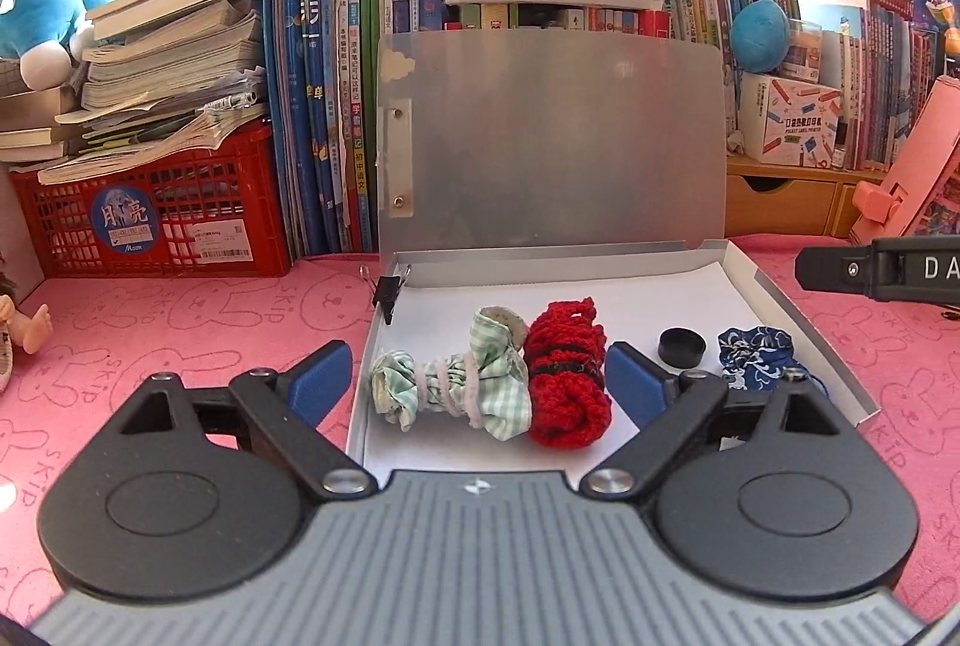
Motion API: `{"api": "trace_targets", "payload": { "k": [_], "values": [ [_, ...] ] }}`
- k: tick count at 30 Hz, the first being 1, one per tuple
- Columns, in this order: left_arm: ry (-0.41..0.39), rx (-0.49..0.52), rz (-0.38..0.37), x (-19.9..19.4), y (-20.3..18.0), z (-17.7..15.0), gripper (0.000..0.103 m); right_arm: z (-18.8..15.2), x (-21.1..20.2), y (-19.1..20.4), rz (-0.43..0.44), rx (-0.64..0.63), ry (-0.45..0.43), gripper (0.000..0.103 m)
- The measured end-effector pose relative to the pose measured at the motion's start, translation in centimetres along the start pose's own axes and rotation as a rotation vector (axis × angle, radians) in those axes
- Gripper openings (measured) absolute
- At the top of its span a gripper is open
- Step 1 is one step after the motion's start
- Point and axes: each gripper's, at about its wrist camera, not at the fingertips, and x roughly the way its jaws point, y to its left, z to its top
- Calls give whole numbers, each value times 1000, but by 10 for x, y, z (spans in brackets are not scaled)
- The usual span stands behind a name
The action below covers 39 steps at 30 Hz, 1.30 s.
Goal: Organize objects
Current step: 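Open both tools releasing the scrunchie bundle and lens cap into the box, then withdraw, then move the right tool to the white fluffy plush while the left tool approaches the purple plush head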
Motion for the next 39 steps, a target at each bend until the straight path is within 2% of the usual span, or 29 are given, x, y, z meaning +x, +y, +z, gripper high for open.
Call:
{"api": "trace_targets", "payload": {
  "k": [12,19,23,39],
  "values": [
    [-33,30,-67,-68,-13,-30,94,-42,-74,7,96,-72,-44,80],
    [-39,54,-82,-100,-13,-62,94,-73,-102,1,87,-72,-55,83],
    [-33,37,-97,-112,-10,-77,95,-93,-111,-2,115,-52,-40,84],
    [-27,79,-149,-147,-29,-120,95,-149,-146,-8,46,-104,-59,87]
  ]
}}
